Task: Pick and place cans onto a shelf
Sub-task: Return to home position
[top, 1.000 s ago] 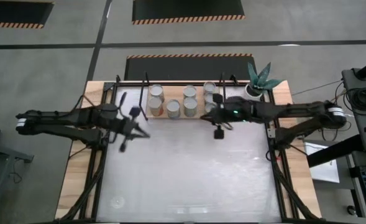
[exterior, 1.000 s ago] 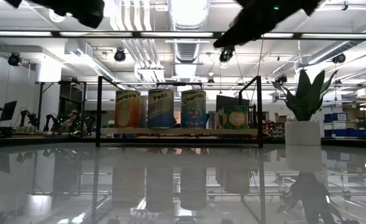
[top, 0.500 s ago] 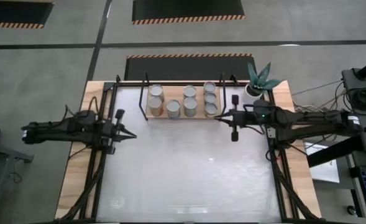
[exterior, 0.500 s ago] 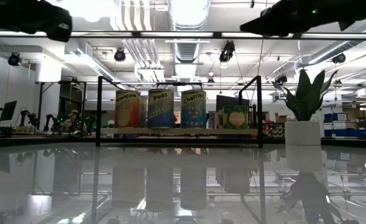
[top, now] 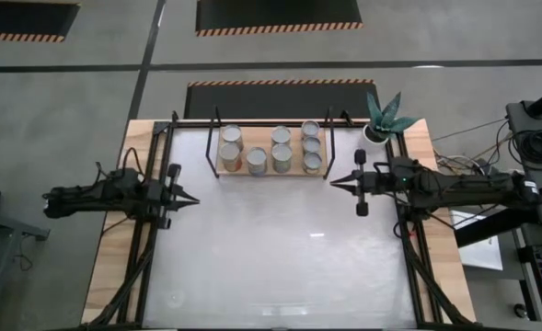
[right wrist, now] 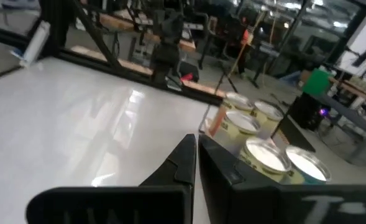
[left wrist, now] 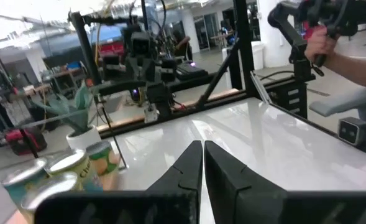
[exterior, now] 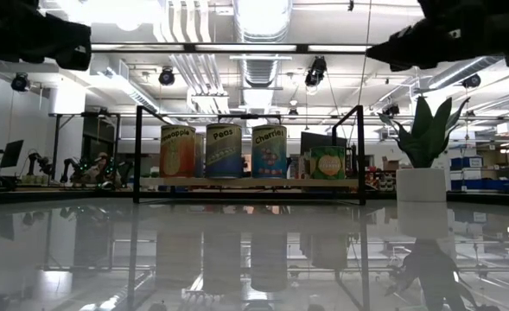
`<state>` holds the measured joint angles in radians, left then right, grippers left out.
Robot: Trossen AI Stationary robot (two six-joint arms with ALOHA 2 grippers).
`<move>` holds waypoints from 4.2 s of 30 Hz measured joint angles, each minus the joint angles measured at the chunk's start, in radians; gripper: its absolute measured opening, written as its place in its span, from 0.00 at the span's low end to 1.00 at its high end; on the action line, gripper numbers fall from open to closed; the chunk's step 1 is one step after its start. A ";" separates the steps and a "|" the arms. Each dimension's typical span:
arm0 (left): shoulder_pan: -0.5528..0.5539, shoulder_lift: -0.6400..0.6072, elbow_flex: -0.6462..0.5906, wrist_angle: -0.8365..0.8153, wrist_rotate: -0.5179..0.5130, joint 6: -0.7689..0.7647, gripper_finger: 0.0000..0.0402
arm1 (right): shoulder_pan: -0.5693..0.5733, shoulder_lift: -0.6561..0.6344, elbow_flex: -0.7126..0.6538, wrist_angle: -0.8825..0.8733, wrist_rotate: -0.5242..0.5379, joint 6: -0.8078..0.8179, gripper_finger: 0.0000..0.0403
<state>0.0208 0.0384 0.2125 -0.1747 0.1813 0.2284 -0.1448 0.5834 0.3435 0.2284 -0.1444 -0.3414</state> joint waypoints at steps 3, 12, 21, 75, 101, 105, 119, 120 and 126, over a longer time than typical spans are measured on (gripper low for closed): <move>0.000 -0.001 -0.020 0.023 0.000 0.014 0.00 | -0.003 -0.055 -0.054 0.022 -0.015 0.005 0.02; 0.000 -0.003 -0.157 0.180 -0.002 0.044 0.00 | -0.006 -0.207 -0.228 0.060 -0.014 -0.025 0.02; 0.000 -0.001 -0.202 0.241 -0.042 0.003 0.00 | -0.006 -0.299 -0.330 0.125 -0.021 0.091 0.02; 0.000 0.007 -0.193 0.241 -0.042 -0.002 0.00 | -0.028 -0.583 -0.333 -0.195 0.016 -0.056 0.02; 0.000 0.008 -0.193 0.241 -0.042 -0.002 0.00 | -0.031 -0.551 -0.333 -0.194 0.015 0.054 0.02; 0.000 0.008 -0.193 0.241 -0.042 -0.002 0.00 | -0.031 -0.550 -0.333 -0.194 0.015 0.054 0.02; 0.000 0.008 -0.193 0.241 -0.042 -0.002 0.00 | -0.031 -0.549 -0.333 -0.194 0.015 0.054 0.02; 0.000 0.008 -0.193 0.241 -0.042 -0.002 0.00 | -0.031 -0.549 -0.333 -0.194 0.015 0.054 0.02; 0.000 0.008 -0.193 0.241 -0.042 -0.002 0.00 | -0.031 -0.549 -0.333 -0.194 0.015 0.054 0.02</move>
<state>0.0212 0.0463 0.0196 0.0658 0.1394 0.2262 -0.1757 0.0341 0.0101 0.0341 -0.1291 -0.2878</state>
